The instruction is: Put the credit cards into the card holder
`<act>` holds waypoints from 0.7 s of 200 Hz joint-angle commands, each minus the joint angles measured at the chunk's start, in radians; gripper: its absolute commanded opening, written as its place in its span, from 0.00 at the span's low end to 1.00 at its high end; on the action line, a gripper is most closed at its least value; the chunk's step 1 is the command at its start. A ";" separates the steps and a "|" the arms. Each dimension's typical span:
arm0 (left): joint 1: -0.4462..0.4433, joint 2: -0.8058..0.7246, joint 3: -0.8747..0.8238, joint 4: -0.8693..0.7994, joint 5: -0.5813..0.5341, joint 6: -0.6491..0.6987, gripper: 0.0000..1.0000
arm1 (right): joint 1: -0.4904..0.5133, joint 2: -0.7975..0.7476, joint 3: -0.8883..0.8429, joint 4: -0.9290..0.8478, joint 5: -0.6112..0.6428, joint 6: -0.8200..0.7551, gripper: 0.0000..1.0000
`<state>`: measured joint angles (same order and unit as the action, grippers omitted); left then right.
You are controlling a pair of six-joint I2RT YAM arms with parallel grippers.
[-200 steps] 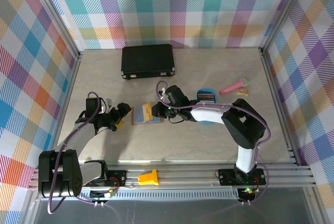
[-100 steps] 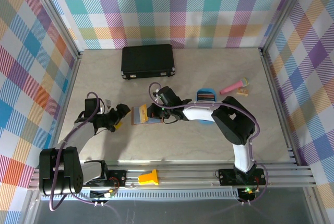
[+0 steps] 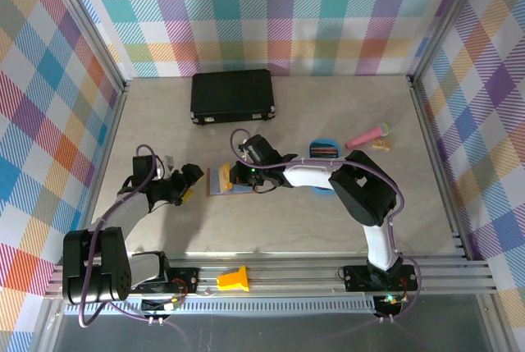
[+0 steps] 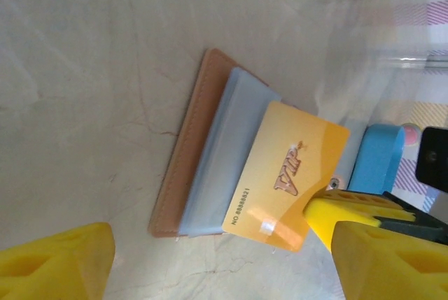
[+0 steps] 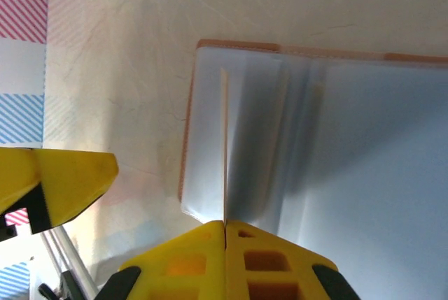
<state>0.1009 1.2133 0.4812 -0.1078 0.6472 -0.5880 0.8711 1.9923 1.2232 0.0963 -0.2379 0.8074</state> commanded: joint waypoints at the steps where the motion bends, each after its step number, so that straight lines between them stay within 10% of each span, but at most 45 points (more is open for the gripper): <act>1: 0.011 0.013 -0.012 0.082 0.064 -0.012 0.75 | 0.001 -0.067 -0.030 -0.021 0.078 0.021 0.00; 140: -0.101 0.122 0.025 0.177 0.082 -0.017 0.64 | -0.066 -0.063 -0.073 0.040 -0.020 0.076 0.00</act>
<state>0.0154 1.3148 0.4812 0.0212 0.7105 -0.6056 0.8051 1.8935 1.1370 0.0982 -0.2104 0.8593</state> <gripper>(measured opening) 0.646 0.040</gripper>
